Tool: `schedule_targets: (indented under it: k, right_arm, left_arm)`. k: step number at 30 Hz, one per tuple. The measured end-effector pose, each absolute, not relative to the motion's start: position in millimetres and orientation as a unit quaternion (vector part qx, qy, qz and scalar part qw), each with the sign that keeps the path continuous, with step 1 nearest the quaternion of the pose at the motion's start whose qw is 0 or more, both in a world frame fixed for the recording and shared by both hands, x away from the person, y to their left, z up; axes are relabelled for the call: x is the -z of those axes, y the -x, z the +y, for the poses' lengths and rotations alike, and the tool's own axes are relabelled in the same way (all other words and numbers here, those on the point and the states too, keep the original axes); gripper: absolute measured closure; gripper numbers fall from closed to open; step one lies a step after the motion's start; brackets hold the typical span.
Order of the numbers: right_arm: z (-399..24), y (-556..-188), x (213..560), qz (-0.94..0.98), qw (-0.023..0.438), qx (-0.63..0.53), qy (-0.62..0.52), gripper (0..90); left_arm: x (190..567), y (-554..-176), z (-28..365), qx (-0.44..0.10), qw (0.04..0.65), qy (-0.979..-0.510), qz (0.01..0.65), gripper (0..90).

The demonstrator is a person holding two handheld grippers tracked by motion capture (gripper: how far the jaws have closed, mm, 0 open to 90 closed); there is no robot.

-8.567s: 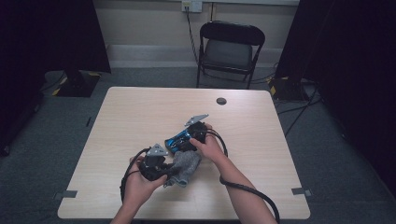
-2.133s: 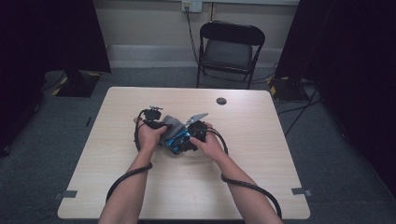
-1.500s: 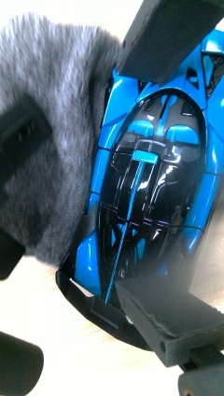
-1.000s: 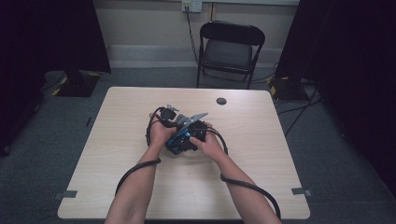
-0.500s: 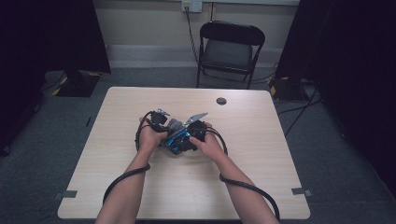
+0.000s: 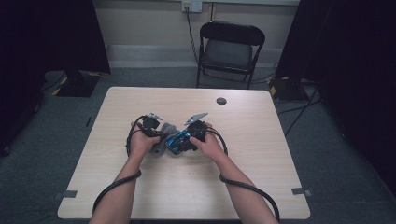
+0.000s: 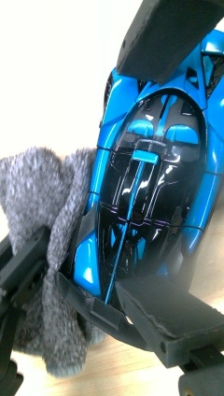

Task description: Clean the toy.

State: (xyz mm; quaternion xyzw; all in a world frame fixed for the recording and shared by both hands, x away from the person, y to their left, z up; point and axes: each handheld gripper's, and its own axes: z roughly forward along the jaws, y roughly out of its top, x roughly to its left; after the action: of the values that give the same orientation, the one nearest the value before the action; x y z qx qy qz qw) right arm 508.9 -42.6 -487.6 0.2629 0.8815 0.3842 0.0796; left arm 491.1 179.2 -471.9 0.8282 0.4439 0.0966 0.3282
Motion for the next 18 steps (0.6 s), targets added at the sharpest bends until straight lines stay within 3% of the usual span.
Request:
schedule_targets:
  k: [18]
  right_arm:
    - [-44,-507,489,0.877,0.083,-0.393,-0.263,0.0]
  left_arm:
    - [470,-446,200,-0.094,0.321,-0.827,0.451,77.9]
